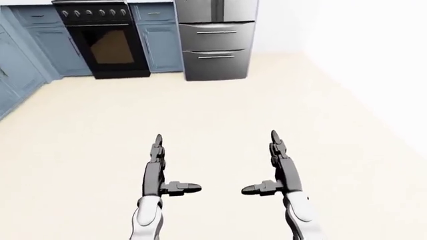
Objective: Navigate to the stove.
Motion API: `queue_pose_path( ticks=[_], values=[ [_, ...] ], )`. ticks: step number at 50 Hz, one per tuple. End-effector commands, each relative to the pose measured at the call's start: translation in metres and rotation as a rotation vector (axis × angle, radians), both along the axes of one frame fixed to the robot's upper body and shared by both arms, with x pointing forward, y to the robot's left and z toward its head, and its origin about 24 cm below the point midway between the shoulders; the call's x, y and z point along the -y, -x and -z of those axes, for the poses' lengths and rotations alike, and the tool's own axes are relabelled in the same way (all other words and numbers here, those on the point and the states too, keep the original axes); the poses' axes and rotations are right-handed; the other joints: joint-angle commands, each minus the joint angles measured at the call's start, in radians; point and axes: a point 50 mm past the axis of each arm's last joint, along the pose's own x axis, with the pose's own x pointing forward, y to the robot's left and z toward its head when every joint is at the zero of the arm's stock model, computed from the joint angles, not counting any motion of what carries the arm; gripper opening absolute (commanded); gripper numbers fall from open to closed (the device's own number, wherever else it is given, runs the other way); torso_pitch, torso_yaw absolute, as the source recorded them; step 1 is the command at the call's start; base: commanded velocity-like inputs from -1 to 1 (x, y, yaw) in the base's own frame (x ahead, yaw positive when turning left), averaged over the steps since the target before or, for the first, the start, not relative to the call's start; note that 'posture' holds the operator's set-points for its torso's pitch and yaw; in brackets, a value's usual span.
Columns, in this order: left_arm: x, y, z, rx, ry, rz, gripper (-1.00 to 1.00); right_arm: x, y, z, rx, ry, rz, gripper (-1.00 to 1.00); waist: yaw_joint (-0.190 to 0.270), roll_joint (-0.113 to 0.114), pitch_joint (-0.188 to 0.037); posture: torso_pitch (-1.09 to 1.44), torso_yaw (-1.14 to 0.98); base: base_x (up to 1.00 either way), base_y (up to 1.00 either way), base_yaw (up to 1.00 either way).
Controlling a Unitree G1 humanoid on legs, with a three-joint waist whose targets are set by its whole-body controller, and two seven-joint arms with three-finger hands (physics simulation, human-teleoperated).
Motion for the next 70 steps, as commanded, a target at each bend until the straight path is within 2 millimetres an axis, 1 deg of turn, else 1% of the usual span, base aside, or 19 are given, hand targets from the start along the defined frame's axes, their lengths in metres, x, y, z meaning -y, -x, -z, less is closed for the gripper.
queue_pose_path(
  ticks=[1,2,5,8,11,13,22,27,28,33,38,40,53,61,64,66,67,68,70],
  values=[
    [0.0018,-0.0048,-0.0150,0.082,-0.003,0.012,1.00,-0.0007,-0.0038,-0.0121,0.069,0.001,-0.003,1.00,-0.006,-0.024,-0.021,0.00,0.00,0.27,0.77,0.00],
    [0.0018,-0.0044,-0.0153,0.082,-0.002,0.012,1.00,-0.0008,-0.0035,-0.0122,0.069,0.002,-0.004,1.00,-0.015,0.014,-0.016,0.00,0.00,0.27,0.77,0.00],
    [0.0021,-0.0048,-0.0148,0.082,-0.004,0.012,1.00,-0.0005,-0.0036,-0.0123,0.070,-0.001,-0.003,1.00,-0.016,-0.017,-0.038,0.00,0.00,0.27,0.78,0.00],
    [0.0020,-0.0042,-0.0155,0.082,-0.003,0.012,1.00,-0.0008,-0.0035,-0.0120,0.069,-0.001,-0.005,1.00,-0.028,0.004,-0.033,0.00,0.00,0.27,0.77,0.00],
    [0.0019,-0.0050,-0.0145,0.083,-0.003,0.013,1.00,-0.0011,-0.0030,-0.0127,0.069,-0.001,-0.006,1.00,-0.036,0.061,-0.031,0.00,0.00,0.28,0.77,0.00],
    [0.0022,-0.0048,-0.0145,0.082,-0.004,0.013,1.00,-0.0009,-0.0035,-0.0121,0.069,0.000,-0.006,1.00,-0.024,0.149,-0.059,0.00,0.00,0.28,0.76,0.00],
    [0.0024,-0.0044,-0.0145,0.083,-0.006,0.015,1.00,-0.0012,-0.0030,-0.0130,0.070,0.000,-0.006,1.00,0.017,0.062,-0.016,0.00,0.00,0.28,0.77,0.00],
    [0.0026,-0.0041,-0.0147,0.082,-0.008,0.016,1.00,-0.0005,-0.0036,-0.0119,0.070,0.000,-0.004,1.00,0.012,0.000,-0.042,0.00,0.00,0.27,0.73,0.00],
    [0.0025,-0.0040,-0.0145,0.083,-0.008,0.016,1.00,-0.0003,-0.0037,-0.0118,0.070,0.001,-0.003,1.00,-0.007,0.031,-0.026,0.00,0.00,0.29,0.58,0.00],
    [0.0027,-0.0041,-0.0146,0.082,-0.008,0.016,1.00,-0.0005,-0.0038,-0.0121,0.070,0.003,-0.003,1.00,-0.028,0.019,-0.036,0.00,0.00,0.28,0.58,0.00],
    [0.0026,-0.0039,-0.0142,0.083,-0.009,0.016,1.00,-0.0007,-0.0032,-0.0122,0.071,0.003,-0.003,1.00,-0.013,0.143,-0.057,0.00,0.00,0.28,0.57,0.00],
    [0.0028,-0.0041,-0.0135,0.083,-0.009,0.018,1.00,-0.0006,-0.0038,-0.0114,0.070,0.004,-0.004,1.00,0.001,0.117,-0.030,0.00,0.00,0.27,0.58,0.00],
    [0.0030,-0.0049,-0.0135,0.084,-0.010,0.018,1.00,-0.0007,-0.0041,-0.0117,0.072,0.008,-0.005,1.00,0.023,0.005,-0.037,0.00,0.00,0.28,0.58,0.00],
    [0.0027,-0.0047,-0.0136,0.084,-0.010,0.017,1.00,-0.0006,-0.0040,-0.0115,0.070,0.006,-0.003,1.00,-0.019,0.015,-0.034,0.00,0.00,0.27,0.58,0.00],
    [0.0027,-0.0046,-0.0137,0.084,-0.010,0.017,1.00,-0.0005,-0.0038,-0.0116,0.070,0.005,-0.002,1.00,-0.026,0.075,-0.033,0.00,0.00,0.28,0.58,0.00],
    [0.0027,-0.0046,-0.0133,0.084,-0.009,0.017,1.00,-0.0005,-0.0038,-0.0115,0.070,0.005,-0.002,1.00,-0.008,0.170,-0.091,0.00,0.00,0.27,0.58,0.00],
    [0.0028,-0.0044,-0.0136,0.084,-0.010,0.017,1.00,-0.0006,-0.0035,-0.0117,0.070,0.005,-0.001,1.00,0.000,0.122,-0.042,0.00,0.00,0.27,0.59,0.00],
    [0.0030,-0.0041,-0.0138,0.084,-0.010,0.018,1.00,-0.0007,-0.0033,-0.0121,0.070,0.005,-0.001,1.00,0.010,0.124,-0.022,0.00,0.00,0.28,0.59,0.00],
    [0.0030,-0.0038,-0.0141,0.085,-0.010,0.018,1.00,-0.0007,-0.0033,-0.0123,0.071,0.005,-0.002,1.00,0.012,0.110,-0.037,0.00,0.00,0.27,0.58,0.00]
  ],
)
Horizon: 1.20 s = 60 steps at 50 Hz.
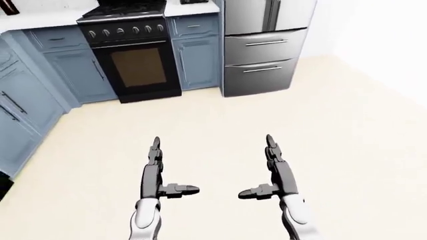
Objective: Navigate to the stove.
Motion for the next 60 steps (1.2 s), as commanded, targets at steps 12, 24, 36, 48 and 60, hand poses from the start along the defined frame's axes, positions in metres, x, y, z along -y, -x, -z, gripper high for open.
queue_pose_path(
  ticks=[12,24,36,48,60],
  values=[
    [0.0083,-0.0078,-0.0186,0.100,0.000,0.037,1.00,0.0068,-0.0074,-0.0210,0.112,0.009,0.024,1.00,0.003,-0.102,-0.027,0.00,0.00,0.27,0.58,0.00],
    [0.0084,-0.0076,-0.0189,0.100,-0.001,0.037,1.00,0.0067,-0.0073,-0.0211,0.112,0.008,0.023,1.00,-0.031,0.051,-0.067,0.00,0.00,0.27,0.58,0.00],
    [0.0085,-0.0075,-0.0186,0.100,-0.002,0.038,1.00,0.0066,-0.0069,-0.0206,0.112,0.008,0.022,1.00,0.002,-0.079,-0.004,0.00,0.00,0.27,0.58,0.00],
    [0.0086,-0.0075,-0.0186,0.100,-0.003,0.037,1.00,0.0062,-0.0068,-0.0206,0.111,0.009,0.021,1.00,-0.045,-0.082,-0.011,0.00,0.00,0.27,0.58,0.00],
    [0.0086,-0.0075,-0.0186,0.100,-0.002,0.037,1.00,0.0070,-0.0082,-0.0184,0.100,0.026,0.031,1.00,-0.017,-0.019,-0.023,0.00,0.00,0.10,0.21,0.00]
  ],
)
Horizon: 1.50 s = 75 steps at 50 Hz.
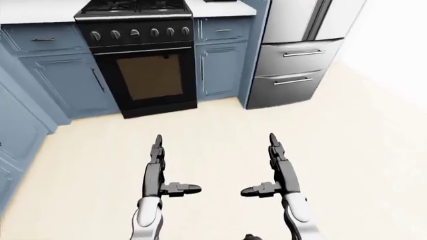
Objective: Navigate to the stove.
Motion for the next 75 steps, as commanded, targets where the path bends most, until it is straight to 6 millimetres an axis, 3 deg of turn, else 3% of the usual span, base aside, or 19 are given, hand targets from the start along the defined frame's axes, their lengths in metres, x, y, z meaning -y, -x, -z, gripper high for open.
queue_pose_path(
  ticks=[1,19,20,22,24,26,30,33,36,46,49,50,51,56,61,62,63,65,75],
  values=[
    [0.0038,-0.0050,-0.0153,0.081,-0.001,0.019,1.00,0.0009,-0.0051,-0.0171,0.094,0.006,0.001,1.00,0.000,0.007,-0.013,0.00,0.00,0.03,0.02,0.00],
    [0.0037,-0.0050,-0.0152,0.080,-0.001,0.018,1.00,0.0006,-0.0043,-0.0175,0.095,0.003,-0.001,1.00,0.015,-0.033,-0.015,0.00,0.00,0.30,0.18,0.00],
    [0.0041,-0.0049,-0.0151,0.081,-0.002,0.022,1.00,0.0007,-0.0045,-0.0173,0.095,0.003,-0.001,1.00,0.011,-0.009,-0.004,0.00,0.00,0.32,0.20,0.00],
    [0.0043,-0.0047,-0.0148,0.081,-0.002,0.023,1.00,0.0007,-0.0045,-0.0175,0.094,0.002,-0.001,1.00,0.006,-0.040,0.033,0.00,0.00,0.33,0.19,0.00],
    [0.0043,-0.0047,-0.0146,0.081,-0.003,0.023,1.00,0.0006,-0.0045,-0.0174,0.094,0.002,-0.001,1.00,-0.010,-0.061,-0.001,0.00,0.00,0.33,0.19,0.00],
    [0.0043,-0.0047,-0.0148,0.081,-0.003,0.023,1.00,0.0006,-0.0045,-0.0178,0.094,0.001,-0.001,1.00,-0.016,-0.068,0.002,0.00,0.00,0.34,0.19,0.00],
    [0.0042,-0.0045,-0.0150,0.081,-0.003,0.023,1.00,0.0004,-0.0046,-0.0181,0.094,0.002,-0.001,1.00,-0.031,-0.033,0.006,0.00,0.00,0.34,0.20,0.00],
    [0.0042,-0.0044,-0.0153,0.081,-0.002,0.022,1.00,0.0002,-0.0045,-0.0181,0.094,0.002,-0.001,1.00,-0.019,0.058,-0.027,0.00,0.00,0.33,0.20,0.00],
    [0.0041,-0.0045,-0.0152,0.081,-0.003,0.022,1.00,0.0001,-0.0044,-0.0184,0.094,0.001,-0.002,1.00,-0.003,0.039,0.003,0.00,0.00,0.33,0.19,0.00],
    [0.0040,-0.0046,-0.0149,0.081,-0.003,0.022,1.00,0.0000,-0.0043,-0.0182,0.095,0.001,-0.003,1.00,0.019,-0.051,-0.003,0.00,0.00,0.33,0.20,0.00],
    [0.0041,-0.0044,-0.0151,0.081,-0.004,0.023,1.00,0.0000,-0.0043,-0.0180,0.095,0.001,-0.003,1.00,0.021,-0.092,-0.028,0.00,0.00,0.33,0.19,0.00],
    [0.0040,-0.0044,-0.0152,0.082,-0.004,0.022,1.00,0.0000,-0.0042,-0.0182,0.095,0.001,-0.003,1.00,0.006,-0.071,-0.008,0.00,0.00,0.33,0.20,0.00],
    [0.0039,-0.0045,-0.0151,0.082,-0.003,0.022,1.00,-0.0001,-0.0042,-0.0183,0.095,0.001,-0.003,1.00,0.007,-0.089,0.002,0.00,0.00,0.33,0.19,0.00],
    [0.0039,-0.0047,-0.0148,0.081,-0.004,0.022,1.00,-0.0002,-0.0042,-0.0185,0.095,0.001,-0.003,1.00,-0.015,-0.072,-0.007,0.00,0.00,0.33,0.19,0.00],
    [0.0040,-0.0046,-0.0150,0.082,-0.004,0.022,1.00,-0.0002,-0.0041,-0.0183,0.094,0.001,-0.004,1.00,-0.028,0.007,-0.008,0.00,0.00,0.34,0.19,0.00],
    [0.0042,-0.0041,-0.0154,0.082,-0.004,0.022,1.00,-0.0001,-0.0042,-0.0181,0.094,0.002,-0.004,1.00,-0.025,0.043,-0.025,0.00,0.00,0.34,0.20,0.00],
    [0.0042,-0.0040,-0.0156,0.082,-0.005,0.022,1.00,0.0000,-0.0042,-0.0180,0.094,0.001,-0.004,1.00,-0.024,0.044,-0.041,0.00,0.00,0.34,0.20,0.00],
    [0.0039,-0.0046,-0.0149,0.082,-0.004,0.022,1.00,-0.0003,-0.0038,-0.0188,0.094,0.001,-0.005,1.00,-0.012,0.043,0.004,0.00,0.00,0.33,0.20,0.00],
    [0.0040,-0.0048,-0.0153,0.082,-0.004,0.022,1.00,-0.0009,-0.0040,-0.0185,0.095,-0.001,-0.007,1.00,0.019,-0.042,-0.008,0.00,0.00,0.33,0.19,0.00]
  ],
)
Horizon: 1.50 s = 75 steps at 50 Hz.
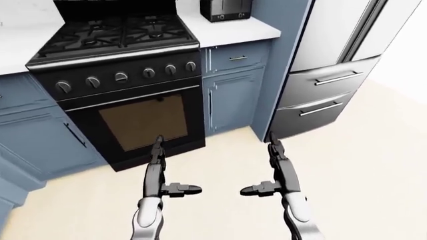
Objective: Navigate to the stove.
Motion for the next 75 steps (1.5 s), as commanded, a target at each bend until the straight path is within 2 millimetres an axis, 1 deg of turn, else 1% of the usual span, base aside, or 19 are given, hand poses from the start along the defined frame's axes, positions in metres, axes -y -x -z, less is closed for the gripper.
queue_pose_path(
  ticks=[1,3,4,7,12,15,22,25,36,47,51,54,55,58,62,63,66,72,75],
  values=[
    [0.0028,-0.0055,-0.0153,0.081,-0.001,0.012,1.00,0.0014,-0.0042,-0.0122,0.070,0.004,0.002,1.00,-0.002,-0.006,-0.014,0.00,0.00,0.34,0.19,0.00],
    [0.0027,-0.0055,-0.0149,0.081,-0.001,0.012,1.00,0.0016,-0.0043,-0.0119,0.070,0.004,0.003,1.00,-0.006,-0.057,-0.033,0.00,0.00,0.33,0.19,0.00],
    [0.0027,-0.0056,-0.0147,0.081,-0.001,0.012,1.00,0.0013,-0.0040,-0.0123,0.070,0.004,0.003,1.00,-0.016,-0.010,-0.015,0.00,0.00,0.34,0.18,0.00],
    [0.0026,-0.0056,-0.0148,0.081,-0.001,0.013,1.00,0.0012,-0.0040,-0.0122,0.072,0.005,0.002,1.00,-0.029,-0.040,-0.009,0.00,0.00,0.32,0.16,0.00],
    [0.0027,-0.0054,-0.0148,0.082,-0.002,0.014,1.00,0.0011,-0.0037,-0.0120,0.071,0.007,0.001,1.00,-0.042,0.003,-0.013,0.00,0.00,0.11,0.02,0.00],
    [0.0027,-0.0054,-0.0148,0.082,-0.002,0.013,1.00,0.0012,-0.0035,-0.0125,0.073,0.002,0.003,1.00,-0.042,0.076,-0.029,0.00,0.00,0.00,0.00,0.00],
    [0.0028,-0.0048,-0.0150,0.082,-0.003,0.014,1.00,0.0023,-0.0046,-0.0113,0.072,-0.004,0.008,1.00,-0.025,0.030,-0.007,0.00,0.00,0.00,0.00,0.00],
    [0.0031,-0.0041,-0.0156,0.082,-0.004,0.014,1.00,0.0032,-0.0051,-0.0098,0.067,-0.003,0.014,1.00,-0.022,-0.024,-0.008,0.00,0.00,0.00,0.00,0.00],
    [0.0032,-0.0046,-0.0155,0.082,-0.004,0.015,1.00,0.0022,-0.0029,-0.0123,0.078,-0.009,0.004,1.00,-0.021,0.019,-0.069,0.00,0.00,0.00,0.00,0.02],
    [0.0033,-0.0052,-0.0148,0.082,-0.005,0.015,1.00,0.0017,-0.0029,-0.0129,0.080,-0.007,0.000,1.00,0.011,0.037,-0.018,0.00,0.00,0.00,0.00,0.82],
    [0.0033,-0.0051,-0.0146,0.082,-0.005,0.014,1.00,0.0011,-0.0025,-0.0138,0.080,-0.007,-0.001,1.00,0.024,0.000,-0.011,0.00,0.00,0.00,0.00,0.93],
    [0.0031,-0.0054,-0.0143,0.082,-0.004,0.014,1.00,0.0013,-0.0028,-0.0132,0.081,-0.006,-0.001,1.00,0.012,-0.086,-0.007,0.00,0.00,0.00,0.00,0.94],
    [0.0031,-0.0052,-0.0143,0.082,-0.005,0.015,1.00,0.0011,-0.0027,-0.0135,0.080,-0.005,-0.001,1.00,-0.008,-0.038,-0.010,0.00,0.00,0.00,0.00,0.94],
    [0.0031,-0.0053,-0.0140,0.082,-0.005,0.015,1.00,0.0012,-0.0028,-0.0134,0.080,-0.004,0.001,1.00,-0.007,-0.052,-0.010,0.00,0.00,0.00,0.00,0.93],
    [0.0030,-0.0051,-0.0142,0.082,-0.005,0.015,1.00,0.0015,-0.0032,-0.0123,0.077,0.001,0.004,1.00,-0.041,-0.007,-0.012,0.00,0.00,0.00,0.23,0.70],
    [0.0030,-0.0050,-0.0141,0.082,-0.005,0.015,1.00,0.0014,-0.0032,-0.0116,0.074,0.006,0.006,1.00,-0.017,-0.044,-0.017,0.00,0.00,0.00,0.82,0.00],
    [0.0032,-0.0049,-0.0145,0.082,-0.006,0.016,1.00,0.0018,-0.0037,-0.0113,0.071,0.011,0.008,1.00,-0.030,-0.026,-0.022,0.00,0.00,0.00,0.52,0.00],
    [0.0034,-0.0050,-0.0146,0.082,-0.006,0.016,1.00,0.0022,-0.0046,-0.0103,0.068,0.016,0.011,1.00,-0.040,0.134,-0.029,0.00,0.00,0.00,0.27,0.00],
    [0.0035,-0.0045,-0.0151,0.082,-0.006,0.016,1.00,0.0021,-0.0045,-0.0108,0.068,0.016,0.011,1.00,-0.047,0.103,0.002,0.00,0.00,0.00,0.08,0.00]
  ],
)
